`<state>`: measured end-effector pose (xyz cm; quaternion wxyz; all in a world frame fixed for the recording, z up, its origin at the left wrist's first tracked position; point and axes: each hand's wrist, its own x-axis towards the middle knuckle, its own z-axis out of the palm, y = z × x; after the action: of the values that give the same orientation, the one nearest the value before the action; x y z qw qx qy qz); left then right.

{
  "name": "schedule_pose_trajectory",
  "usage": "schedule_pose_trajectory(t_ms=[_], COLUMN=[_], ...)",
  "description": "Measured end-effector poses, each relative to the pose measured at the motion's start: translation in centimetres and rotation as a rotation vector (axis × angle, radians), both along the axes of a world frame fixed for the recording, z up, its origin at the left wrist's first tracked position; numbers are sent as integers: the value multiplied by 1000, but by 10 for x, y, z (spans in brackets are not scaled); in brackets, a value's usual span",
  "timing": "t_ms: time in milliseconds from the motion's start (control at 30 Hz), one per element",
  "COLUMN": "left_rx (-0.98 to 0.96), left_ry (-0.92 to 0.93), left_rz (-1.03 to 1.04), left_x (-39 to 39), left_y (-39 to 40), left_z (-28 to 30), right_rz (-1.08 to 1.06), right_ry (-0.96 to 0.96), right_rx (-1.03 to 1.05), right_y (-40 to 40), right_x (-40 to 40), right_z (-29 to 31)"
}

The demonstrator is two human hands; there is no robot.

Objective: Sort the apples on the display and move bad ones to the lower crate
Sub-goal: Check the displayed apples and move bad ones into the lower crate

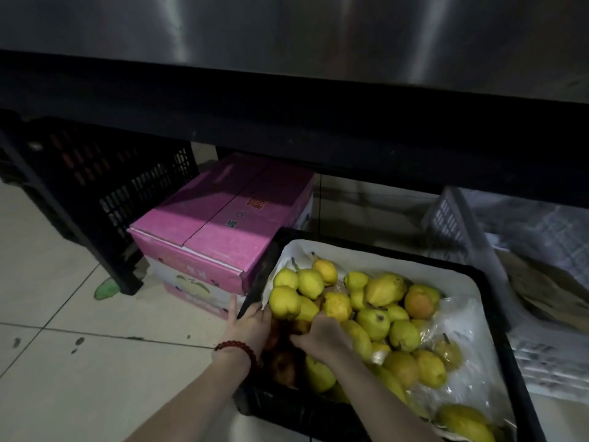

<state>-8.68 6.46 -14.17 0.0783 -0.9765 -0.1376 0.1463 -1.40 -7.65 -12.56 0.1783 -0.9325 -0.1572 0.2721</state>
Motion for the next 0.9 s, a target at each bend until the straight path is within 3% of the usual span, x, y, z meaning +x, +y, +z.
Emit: schedule_pose_trajectory(t_ms=[200, 533, 600, 733, 900], left_rx=[-105, -185, -218, -486, -511], left_ry=[44, -89, -152, -372, -511], left_rz=[12, -84, -79, 118, 232], left_x=[6, -1, -1, 0, -4], left_y=[7, 7, 7, 10, 17], left_z=[3, 19, 24, 52, 73], right_rz=[75, 102, 84, 41, -88], right_ry=[20, 124, 118, 72, 76], right_rx=[-137, -142, -174, -204, 24], right_y=[12, 13, 18, 25, 16], right_x=[8, 16, 16, 17, 14], right_z=[8, -3, -5, -10, -21])
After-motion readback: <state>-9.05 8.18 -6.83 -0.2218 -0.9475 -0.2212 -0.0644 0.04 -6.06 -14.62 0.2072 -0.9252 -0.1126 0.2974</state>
